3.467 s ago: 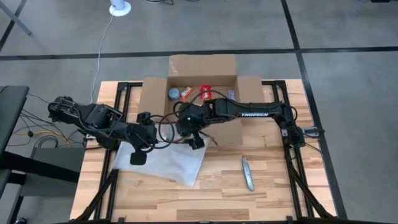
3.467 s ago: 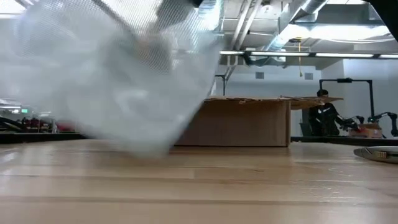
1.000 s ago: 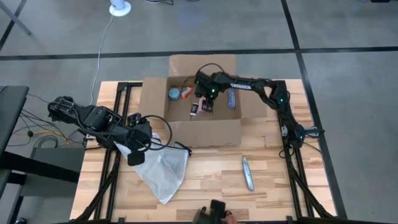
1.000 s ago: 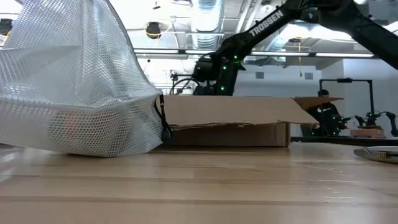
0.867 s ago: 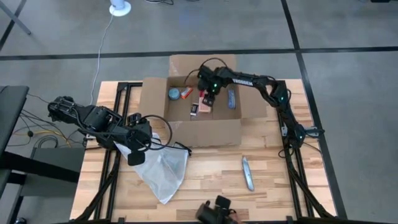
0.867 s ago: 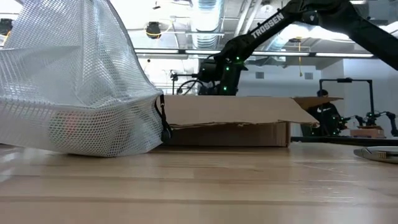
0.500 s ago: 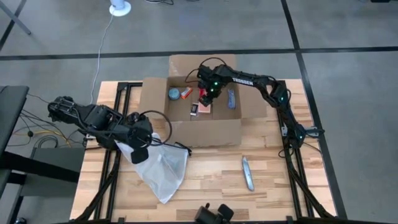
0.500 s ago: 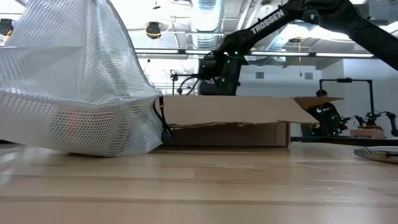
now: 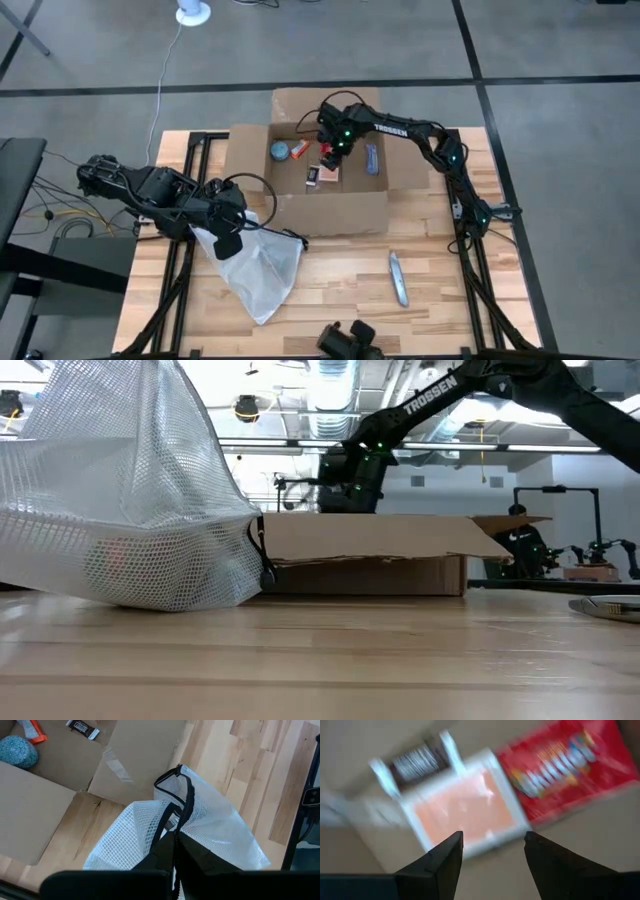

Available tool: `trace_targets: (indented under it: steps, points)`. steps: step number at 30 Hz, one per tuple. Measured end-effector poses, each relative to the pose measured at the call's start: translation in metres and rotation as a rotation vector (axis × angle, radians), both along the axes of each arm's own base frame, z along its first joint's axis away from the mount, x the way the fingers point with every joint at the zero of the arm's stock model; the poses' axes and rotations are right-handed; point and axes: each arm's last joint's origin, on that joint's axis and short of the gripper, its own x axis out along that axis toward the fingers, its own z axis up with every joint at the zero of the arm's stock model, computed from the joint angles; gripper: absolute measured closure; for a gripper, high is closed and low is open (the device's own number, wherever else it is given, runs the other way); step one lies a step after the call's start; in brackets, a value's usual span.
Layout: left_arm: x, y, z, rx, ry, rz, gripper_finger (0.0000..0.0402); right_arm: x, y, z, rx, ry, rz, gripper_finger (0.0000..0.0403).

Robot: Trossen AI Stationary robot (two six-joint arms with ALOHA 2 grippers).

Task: Unpack boxes
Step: Put the blue snack bar into the transparent zip bag

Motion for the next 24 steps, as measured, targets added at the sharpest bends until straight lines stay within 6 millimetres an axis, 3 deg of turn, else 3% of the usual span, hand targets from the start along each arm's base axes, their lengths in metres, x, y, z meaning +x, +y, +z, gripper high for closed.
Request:
trace_targets:
  steps: [9, 14, 24]
  points:
    - [0.000, 0.000, 0.000, 0.020, 0.005, -0.036, 0.0402, -0.044, -0.013, -0.002, 0.017, 0.337, 0.051, 0.0207]
    - [0.000, 0.000, 0.000, 0.033, 0.008, -0.059, 0.0402, -0.057, -0.021, -0.007, 0.011, 0.402, 0.047, 0.0207]
    - [0.000, 0.000, 0.000, 0.046, 0.011, -0.083, 0.0402, -0.070, -0.019, -0.039, -0.015, 0.454, -0.015, 0.0207]
